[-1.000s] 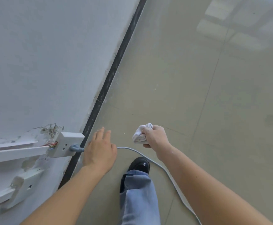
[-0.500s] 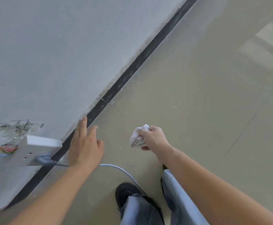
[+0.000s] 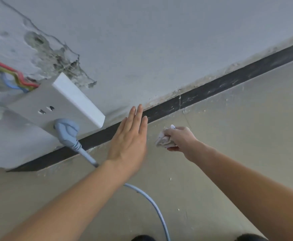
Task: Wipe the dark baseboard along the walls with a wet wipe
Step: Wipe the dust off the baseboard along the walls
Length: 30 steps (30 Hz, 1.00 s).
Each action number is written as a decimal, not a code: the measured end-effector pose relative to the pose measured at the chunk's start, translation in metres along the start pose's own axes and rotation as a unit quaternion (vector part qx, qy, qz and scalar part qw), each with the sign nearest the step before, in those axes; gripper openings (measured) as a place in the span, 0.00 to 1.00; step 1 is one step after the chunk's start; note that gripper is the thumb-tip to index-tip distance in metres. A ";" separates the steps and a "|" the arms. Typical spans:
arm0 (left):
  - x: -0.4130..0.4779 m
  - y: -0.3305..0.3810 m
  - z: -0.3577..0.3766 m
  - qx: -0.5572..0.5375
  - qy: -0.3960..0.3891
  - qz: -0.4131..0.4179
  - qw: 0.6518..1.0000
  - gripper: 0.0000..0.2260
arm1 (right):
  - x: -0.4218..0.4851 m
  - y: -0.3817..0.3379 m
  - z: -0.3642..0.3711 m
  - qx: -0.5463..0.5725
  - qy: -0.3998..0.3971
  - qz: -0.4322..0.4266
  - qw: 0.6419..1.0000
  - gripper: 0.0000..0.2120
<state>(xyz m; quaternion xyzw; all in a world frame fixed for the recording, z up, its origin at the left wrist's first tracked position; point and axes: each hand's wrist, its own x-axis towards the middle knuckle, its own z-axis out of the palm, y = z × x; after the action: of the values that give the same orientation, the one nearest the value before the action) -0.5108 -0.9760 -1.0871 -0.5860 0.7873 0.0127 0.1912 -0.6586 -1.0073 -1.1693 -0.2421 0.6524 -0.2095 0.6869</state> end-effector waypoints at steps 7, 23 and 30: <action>-0.048 0.001 -0.027 -0.087 0.027 0.052 0.994 0.22 | 0.007 -0.009 0.031 0.004 -0.044 -0.010 0.999 0.03; -0.072 -0.070 -0.045 0.159 0.322 -0.015 0.933 0.28 | 0.021 0.001 0.124 0.148 -0.127 0.079 0.978 0.17; -0.063 -0.072 -0.043 0.171 0.349 -0.011 0.921 0.27 | 0.018 -0.018 0.136 0.321 -0.102 0.108 0.935 0.10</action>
<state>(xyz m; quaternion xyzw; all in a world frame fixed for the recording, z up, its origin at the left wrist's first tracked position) -0.4415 -0.9515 -1.0131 -0.5203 0.7879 -0.3293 0.0017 -0.5209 -1.0248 -1.1682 0.0427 0.4989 -0.3063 0.8096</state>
